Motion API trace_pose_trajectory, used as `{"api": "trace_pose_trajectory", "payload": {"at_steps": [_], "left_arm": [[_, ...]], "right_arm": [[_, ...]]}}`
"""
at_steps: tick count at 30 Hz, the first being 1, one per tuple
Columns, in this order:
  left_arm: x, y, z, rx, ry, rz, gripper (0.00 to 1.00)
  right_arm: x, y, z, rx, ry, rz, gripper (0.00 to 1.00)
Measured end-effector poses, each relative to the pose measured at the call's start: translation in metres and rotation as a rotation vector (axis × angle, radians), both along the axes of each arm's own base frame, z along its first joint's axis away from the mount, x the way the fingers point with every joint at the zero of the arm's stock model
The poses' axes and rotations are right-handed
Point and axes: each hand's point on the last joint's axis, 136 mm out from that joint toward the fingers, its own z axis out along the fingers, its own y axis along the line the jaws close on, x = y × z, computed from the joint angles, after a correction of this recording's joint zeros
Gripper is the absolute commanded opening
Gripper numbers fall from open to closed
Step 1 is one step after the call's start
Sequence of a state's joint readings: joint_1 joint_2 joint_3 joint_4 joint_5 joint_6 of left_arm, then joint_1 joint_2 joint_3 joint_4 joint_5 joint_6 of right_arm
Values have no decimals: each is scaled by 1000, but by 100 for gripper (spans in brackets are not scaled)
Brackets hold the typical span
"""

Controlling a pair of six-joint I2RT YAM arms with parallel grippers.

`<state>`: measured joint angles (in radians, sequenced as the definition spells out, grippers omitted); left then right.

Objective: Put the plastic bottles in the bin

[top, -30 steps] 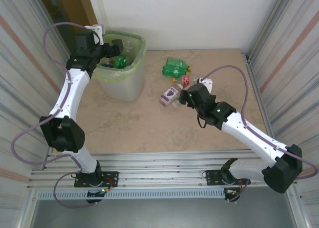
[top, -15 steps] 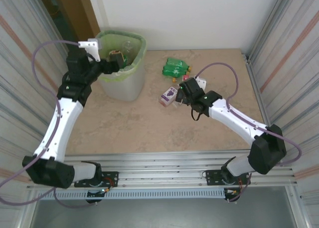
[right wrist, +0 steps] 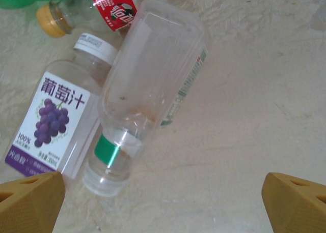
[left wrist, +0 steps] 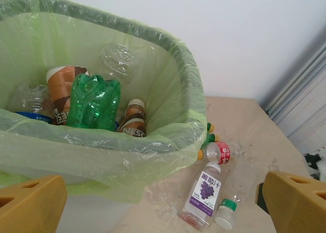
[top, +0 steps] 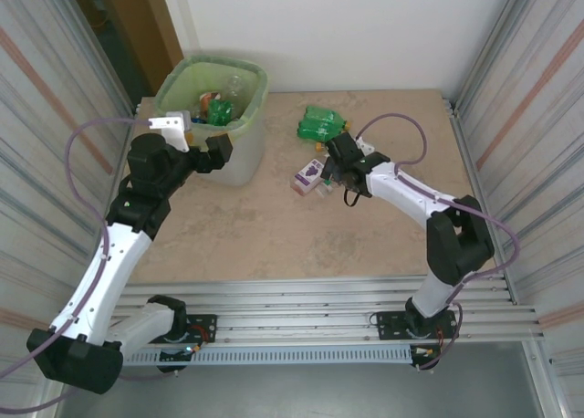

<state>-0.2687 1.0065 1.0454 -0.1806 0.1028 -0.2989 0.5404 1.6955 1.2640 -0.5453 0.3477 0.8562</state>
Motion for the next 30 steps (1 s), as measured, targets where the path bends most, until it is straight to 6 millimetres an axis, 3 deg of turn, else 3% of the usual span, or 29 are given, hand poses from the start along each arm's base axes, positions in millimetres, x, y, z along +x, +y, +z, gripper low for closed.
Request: {"api": "trace_pose_trajectory", "payload": {"at_steps": [7, 17, 30], "left_arm": [[3, -2, -4, -27, 16, -1, 99], [6, -3, -9, -34, 28, 2, 99], [11, -5, -18, -30, 54, 2, 99]], "right_arm": [[18, 11, -37, 10, 69, 5, 100], [21, 21, -75, 17, 140, 22, 95], [20, 23, -90, 22, 166, 21, 69]]}}
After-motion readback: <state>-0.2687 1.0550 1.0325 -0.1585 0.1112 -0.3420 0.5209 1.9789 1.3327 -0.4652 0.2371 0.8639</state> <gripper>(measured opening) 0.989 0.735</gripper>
